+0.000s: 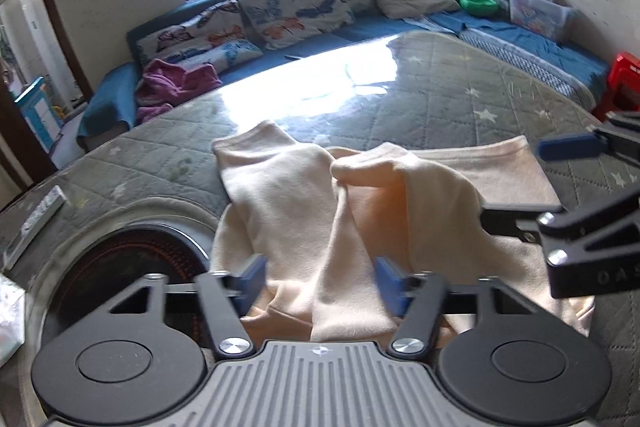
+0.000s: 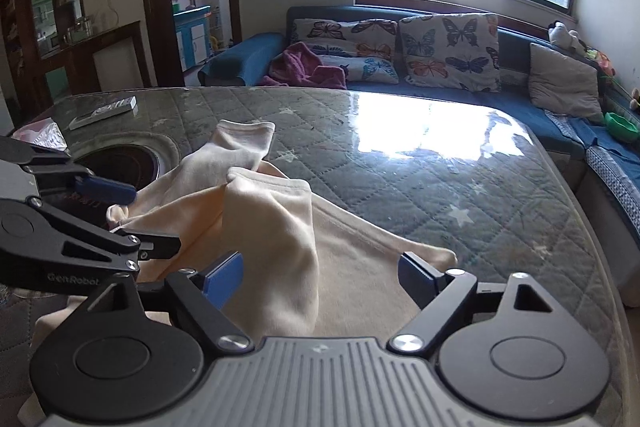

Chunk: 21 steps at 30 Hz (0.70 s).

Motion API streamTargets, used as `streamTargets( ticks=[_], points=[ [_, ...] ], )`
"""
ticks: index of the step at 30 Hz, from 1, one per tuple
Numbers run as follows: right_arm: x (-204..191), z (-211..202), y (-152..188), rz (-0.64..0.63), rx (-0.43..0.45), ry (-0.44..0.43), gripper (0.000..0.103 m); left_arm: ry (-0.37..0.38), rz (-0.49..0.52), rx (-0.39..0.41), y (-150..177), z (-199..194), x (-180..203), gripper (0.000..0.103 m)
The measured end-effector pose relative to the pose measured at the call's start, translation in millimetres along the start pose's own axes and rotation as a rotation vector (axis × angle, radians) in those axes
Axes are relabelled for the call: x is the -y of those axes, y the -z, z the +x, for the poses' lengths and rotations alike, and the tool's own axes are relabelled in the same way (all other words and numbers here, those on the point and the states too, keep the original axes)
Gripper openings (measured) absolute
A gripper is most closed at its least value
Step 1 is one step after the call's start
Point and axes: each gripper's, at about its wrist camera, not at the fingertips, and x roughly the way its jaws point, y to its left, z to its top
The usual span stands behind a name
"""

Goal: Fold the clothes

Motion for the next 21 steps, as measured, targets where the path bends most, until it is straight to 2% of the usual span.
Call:
streamTargets(
  ticks=[1,4,7,10,13,16,19,21],
  points=[
    [-1,4,-2,-0.006,-0.001,-0.005,0.085,0.019,0.002,-0.004,1,2,-1,0.035],
    [-4,16,-9,-0.023,-0.006,-0.020,0.081,0.057,0.011,-0.001,2,5,-2,0.017],
    [-9,27,-15,-0.044,-0.007,-0.036,0.077,0.071,0.009,0.005,5,4,-4,0.008],
    [-12,40,-19,-0.057,-0.020,-0.053,0.069,0.075,-0.013,0.020,9,0,-11,0.004],
    [-15,50,-21,-0.054,-0.042,-0.087,0.052,0.067,-0.049,0.038,14,-9,-20,0.003],
    [-15,51,-19,-0.046,-0.050,-0.110,0.029,0.054,-0.090,0.055,21,-22,-32,0.003],
    [-11,43,-16,-0.030,-0.037,-0.107,0.013,0.037,-0.137,0.070,31,-35,-46,0.003],
    [-7,31,-15,-0.020,-0.011,-0.093,0.009,0.023,-0.173,0.078,39,-45,-55,0.003]
  ],
)
